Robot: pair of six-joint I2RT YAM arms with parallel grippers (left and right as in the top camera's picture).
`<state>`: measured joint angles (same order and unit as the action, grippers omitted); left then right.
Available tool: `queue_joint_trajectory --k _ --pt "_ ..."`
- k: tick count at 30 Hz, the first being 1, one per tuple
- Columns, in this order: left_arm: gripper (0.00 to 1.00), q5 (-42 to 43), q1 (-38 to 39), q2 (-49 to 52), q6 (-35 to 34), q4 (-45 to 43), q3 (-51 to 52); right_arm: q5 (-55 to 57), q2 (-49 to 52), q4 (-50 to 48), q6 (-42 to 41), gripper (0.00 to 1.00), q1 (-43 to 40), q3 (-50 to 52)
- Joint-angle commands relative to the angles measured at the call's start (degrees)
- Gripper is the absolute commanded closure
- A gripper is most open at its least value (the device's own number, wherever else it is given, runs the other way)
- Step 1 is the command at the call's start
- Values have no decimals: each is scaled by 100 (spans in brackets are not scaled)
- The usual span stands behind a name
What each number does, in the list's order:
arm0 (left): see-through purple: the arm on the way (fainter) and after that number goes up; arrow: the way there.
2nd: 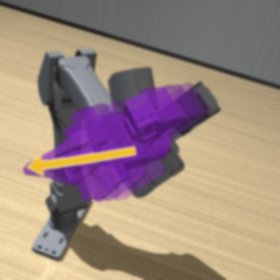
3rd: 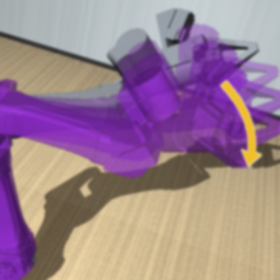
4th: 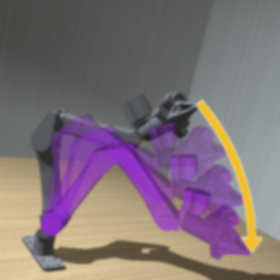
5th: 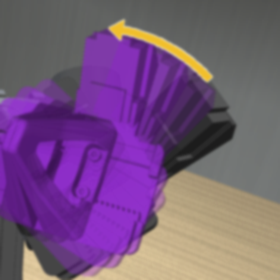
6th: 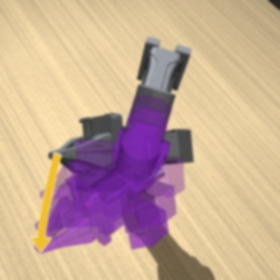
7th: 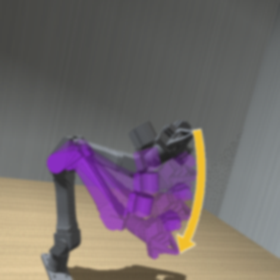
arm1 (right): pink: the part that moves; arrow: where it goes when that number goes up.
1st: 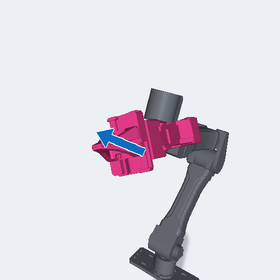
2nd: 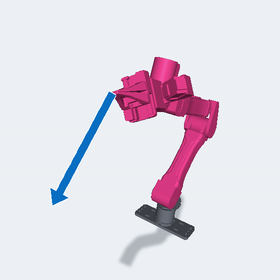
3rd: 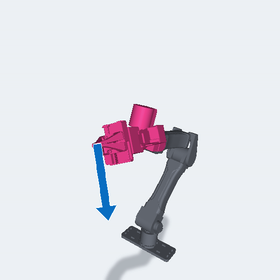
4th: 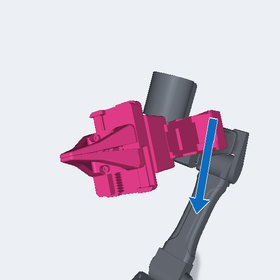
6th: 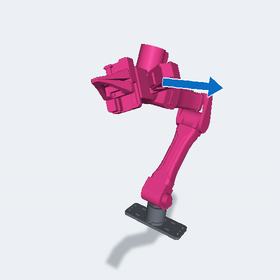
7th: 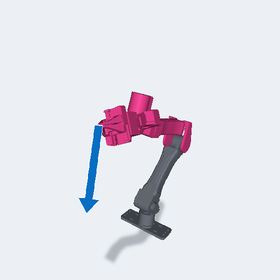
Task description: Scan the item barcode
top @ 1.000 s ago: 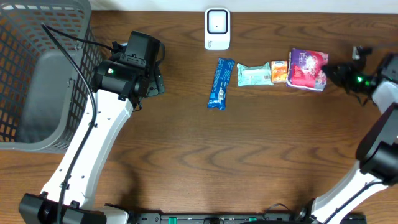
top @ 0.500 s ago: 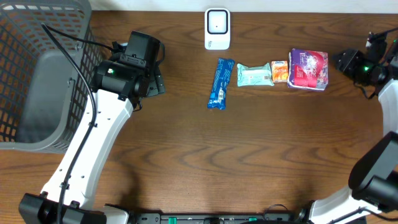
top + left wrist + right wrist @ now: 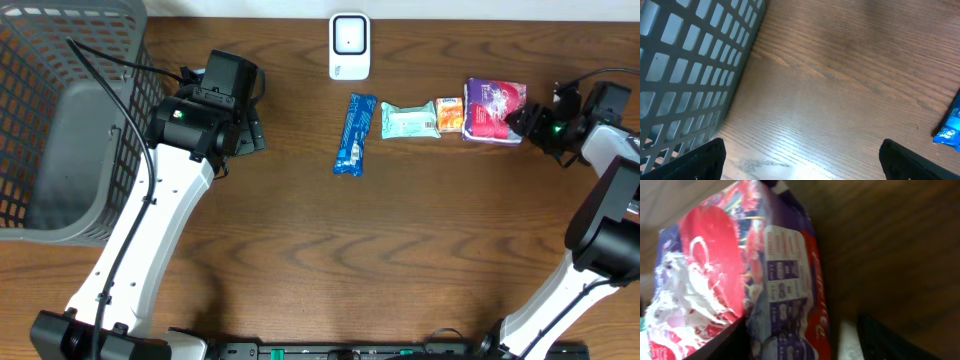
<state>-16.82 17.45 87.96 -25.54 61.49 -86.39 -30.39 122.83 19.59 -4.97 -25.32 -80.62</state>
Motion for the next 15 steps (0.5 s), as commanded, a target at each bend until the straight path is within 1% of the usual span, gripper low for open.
queue_joint_trajectory --k 1,2,3,4,11,15 --pt "2 -37 -13 11 -48 15 -9 -125 304 15 205 53 24 13" --pt "2 -37 -13 13 -48 17 -9 -125 330 15 208 66 13 13" --pt "2 -37 -13 11 -48 15 -9 -125 341 24 208 85 7 13" --pt "2 -37 -13 11 -48 15 -9 -142 341 37 205 99 2 13" --pt "2 -37 -13 11 -48 17 -9 -1202 190 39 203 99 -133 0" --pt "2 -37 -13 11 -48 15 -9 -1429 -267 120 177 99 -203 0"
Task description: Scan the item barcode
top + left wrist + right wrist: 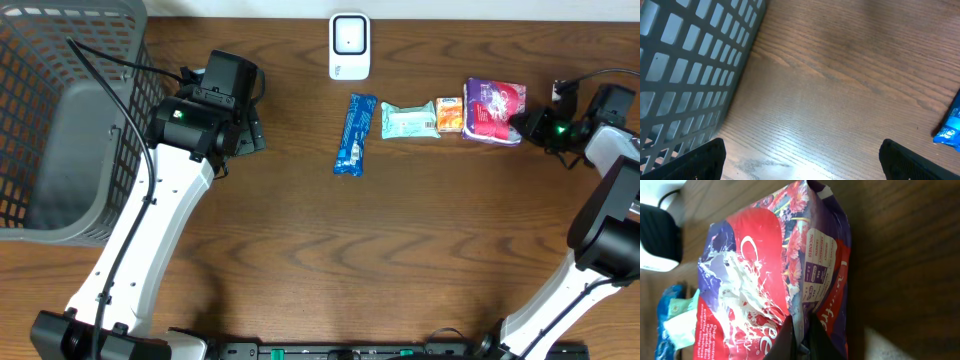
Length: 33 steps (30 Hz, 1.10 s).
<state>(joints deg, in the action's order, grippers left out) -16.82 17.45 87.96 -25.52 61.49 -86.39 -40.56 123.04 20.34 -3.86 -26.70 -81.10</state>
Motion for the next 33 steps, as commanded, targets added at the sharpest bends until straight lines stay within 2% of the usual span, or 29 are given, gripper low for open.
queue_joint_trajectory --k 1,11,15,17,18,19,23,25,28,30,33 --pt "2 -37 -13 11 -50 15 -9 -411 -446 74 70 99 -63 48" --pt "2 -37 -13 11 -50 15 -9 -393 -2319 247 -4 99 17 48" --pt "2 -37 -13 11 -52 15 -9 -317 -2726 367 -37 99 31 48" --pt "2 -37 -13 11 -50 15 -9 90 -2787 546 -35 99 44 48" --pt "2 -37 -13 11 -50 17 -9 461 -2785 667 -37 92 52 48" --pt "2 -37 -13 11 -50 15 -9 815 -2761 774 -37 80 57 50" --pt "2 -37 -13 11 -50 17 -9 1716 -2524 1019 -33 25 85 55" --pt "2 -37 -13 11 -50 17 -9 1801 -2315 1034 -35 9 74 55" --pt "2 -37 -13 11 -50 15 -9 1801 -1919 960 -35 2 42 55" --pt "2 -37 -13 11 -50 15 -9 1801 -1637 920 -59 1 28 55" --pt "2 -37 -13 11 -50 15 -9 1799 -1204 999 -756 1 -13 55"
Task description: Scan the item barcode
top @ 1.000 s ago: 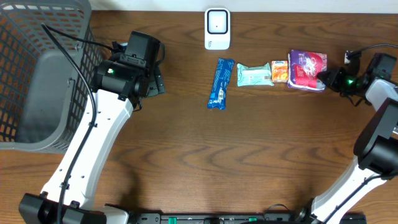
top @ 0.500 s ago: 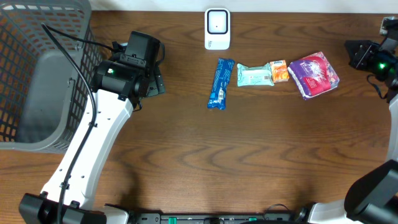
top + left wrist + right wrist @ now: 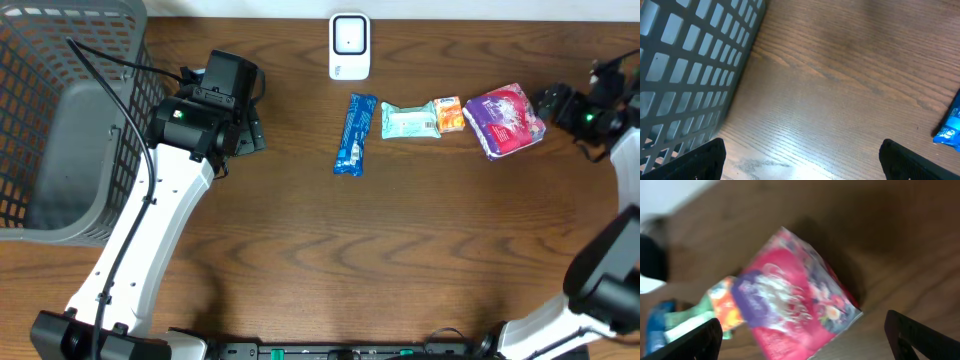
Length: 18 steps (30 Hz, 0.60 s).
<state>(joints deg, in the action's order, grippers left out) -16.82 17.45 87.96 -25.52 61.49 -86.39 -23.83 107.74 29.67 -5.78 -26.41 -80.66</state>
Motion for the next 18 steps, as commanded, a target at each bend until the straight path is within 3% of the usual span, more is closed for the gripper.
queue_joint_trajectory --k 1,3,7,16,18 --pt "2 -37 -13 11 -50 15 -9 103 435 144 -909 1 -61 11" --pt "2 -37 -13 11 -50 15 -9 -72 619 313 -1399 1 -92 11" --pt "2 -37 -13 11 -50 15 -9 -433 769 472 -1596 1 -87 11" --pt "2 -37 -13 11 -50 17 -9 -109 772 507 -2055 1 -81 26" --pt "2 -37 -13 11 -50 17 -9 -111 772 409 -2116 5 -68 74"
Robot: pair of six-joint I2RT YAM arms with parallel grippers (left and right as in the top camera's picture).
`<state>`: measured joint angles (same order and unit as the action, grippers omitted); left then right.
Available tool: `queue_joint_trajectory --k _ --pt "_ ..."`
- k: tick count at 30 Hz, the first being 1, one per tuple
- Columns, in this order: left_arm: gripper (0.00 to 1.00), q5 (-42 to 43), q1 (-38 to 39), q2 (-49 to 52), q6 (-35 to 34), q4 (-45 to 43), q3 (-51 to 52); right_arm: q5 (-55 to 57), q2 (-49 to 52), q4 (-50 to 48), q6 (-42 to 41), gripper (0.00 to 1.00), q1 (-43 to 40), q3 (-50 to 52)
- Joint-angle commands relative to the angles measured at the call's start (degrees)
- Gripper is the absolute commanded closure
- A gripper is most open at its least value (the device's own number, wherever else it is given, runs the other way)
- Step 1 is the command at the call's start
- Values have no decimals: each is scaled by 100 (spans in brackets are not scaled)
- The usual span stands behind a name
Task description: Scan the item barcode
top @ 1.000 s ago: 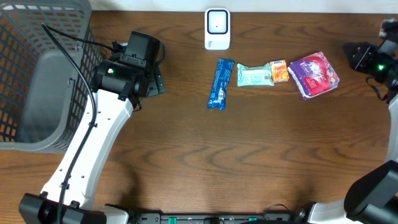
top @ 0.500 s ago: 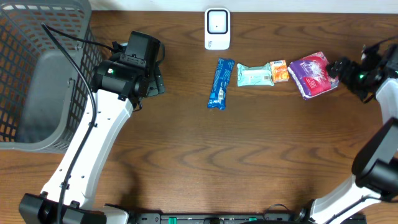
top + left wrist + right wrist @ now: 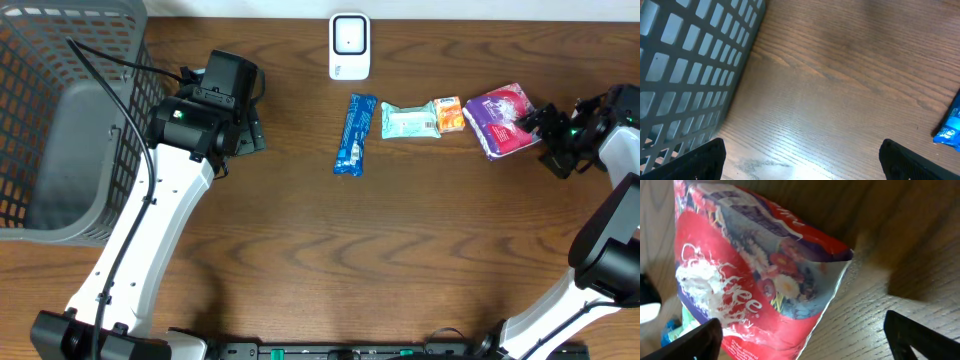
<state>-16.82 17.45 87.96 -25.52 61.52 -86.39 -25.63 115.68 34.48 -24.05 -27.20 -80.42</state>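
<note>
A purple and red flowered pack [image 3: 503,117] lies tilted at the right end of a row of items, and it fills the right wrist view [image 3: 750,275]. My right gripper [image 3: 541,128] is open at the pack's right corner; its fingers [image 3: 920,340] stand wide apart and hold nothing. The white barcode scanner [image 3: 349,45] stands at the table's far edge. My left gripper [image 3: 250,135] hangs open over bare wood [image 3: 802,160] beside the basket.
A grey mesh basket [image 3: 60,120] fills the left end of the table. Left of the pack lie an orange packet [image 3: 449,113], a teal packet [image 3: 409,121] and a blue bar [image 3: 355,133]. The blue bar's end [image 3: 949,131] shows in the left wrist view.
My right gripper, still open, has come in from farther right and back to the pack's right corner. The pack lies tilted as before. The left arm has not moved.
My right gripper stood open at the pack's right edge while the pack lay square beside the orange packet. Then its fingers were shut at that edge. Later the pack lay turned and tilted with the gripper open off to the right; now the gripper is close again.
</note>
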Motion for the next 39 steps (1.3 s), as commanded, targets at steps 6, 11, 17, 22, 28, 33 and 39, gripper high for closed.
queue_joint_trajectory --k 6,11,17,22,28,33,39 --pt "2 -37 -13 11 -50 13 -9 13 -22 -802 -894 28 136 444" --pt "2 -37 -13 11 -50 13 -9 2 -22 -1320 -1027 23 236 901" --pt "2 -37 -13 11 -50 13 -9 33 -22 -1864 -1025 51 249 1364" --pt "2 -37 -13 11 -50 13 -9 -105 -35 -1915 -1019 99 227 1366" --pt "2 -37 -13 11 -50 15 -9 -933 -186 -2149 -990 99 85 1366" --pt "2 -37 -13 11 -50 13 -9 -1545 -745 -2105 -844 99 -157 1366" --pt "2 -37 -13 11 -50 13 -9 -1521 -1803 -1882 -841 99 -297 1366"
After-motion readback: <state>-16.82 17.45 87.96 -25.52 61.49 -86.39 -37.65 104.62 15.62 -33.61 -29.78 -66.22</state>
